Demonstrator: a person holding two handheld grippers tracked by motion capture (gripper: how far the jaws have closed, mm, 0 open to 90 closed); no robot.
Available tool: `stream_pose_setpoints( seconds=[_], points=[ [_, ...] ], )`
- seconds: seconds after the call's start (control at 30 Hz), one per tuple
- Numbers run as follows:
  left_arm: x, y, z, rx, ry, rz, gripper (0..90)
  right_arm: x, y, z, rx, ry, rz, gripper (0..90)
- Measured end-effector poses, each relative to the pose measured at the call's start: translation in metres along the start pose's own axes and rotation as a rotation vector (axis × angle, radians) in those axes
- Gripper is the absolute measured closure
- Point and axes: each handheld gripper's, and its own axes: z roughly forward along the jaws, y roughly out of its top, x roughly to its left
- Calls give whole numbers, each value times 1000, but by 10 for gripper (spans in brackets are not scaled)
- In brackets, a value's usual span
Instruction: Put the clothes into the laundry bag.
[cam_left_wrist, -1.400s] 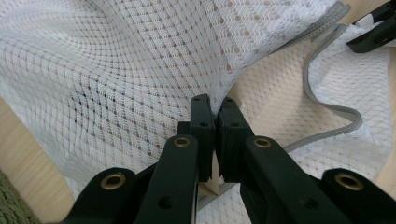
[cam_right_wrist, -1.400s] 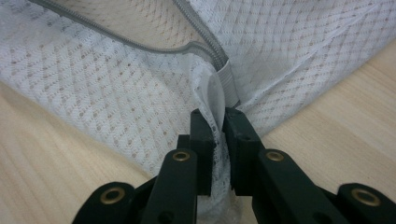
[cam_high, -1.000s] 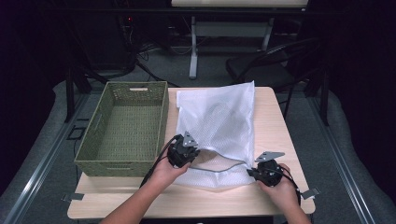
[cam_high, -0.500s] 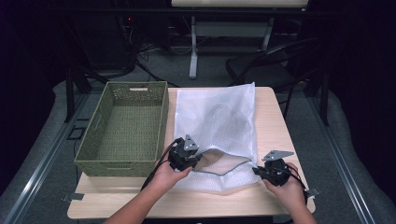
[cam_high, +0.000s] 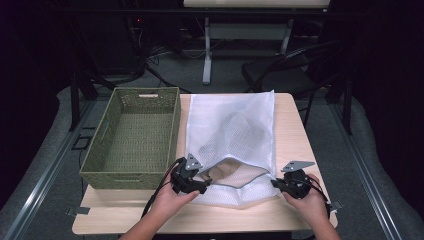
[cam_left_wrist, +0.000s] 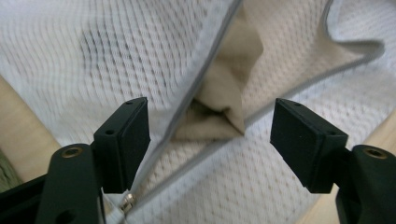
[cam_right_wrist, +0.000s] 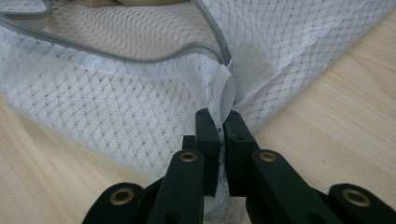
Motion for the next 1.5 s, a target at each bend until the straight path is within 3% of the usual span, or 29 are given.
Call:
stream_pose_setpoints(
  seconds=[0.2,0.47,0.67,0.83,1.17,1.3,1.5],
  points=[
    [0,-17,6,49,-33,-35,233,0,0,2,6,-5,0,867],
    [-4,-29,5,57,-8,-33,232,1,0,2,6,-5,-3,866],
    [-7,-38,7,92,20,-28,227,2,0,3,15,-6,-11,865],
    [-8,-39,10,108,41,-5,219,3,0,4,12,-7,-6,864],
    [-8,-41,15,146,17,-10,154,2,-1,5,18,3,-8,864],
    [-9,-42,17,145,14,-19,99,2,-1,5,23,0,-12,864],
    [-9,-43,18,123,19,-30,104,2,-1,6,25,-5,-14,864]
  ],
)
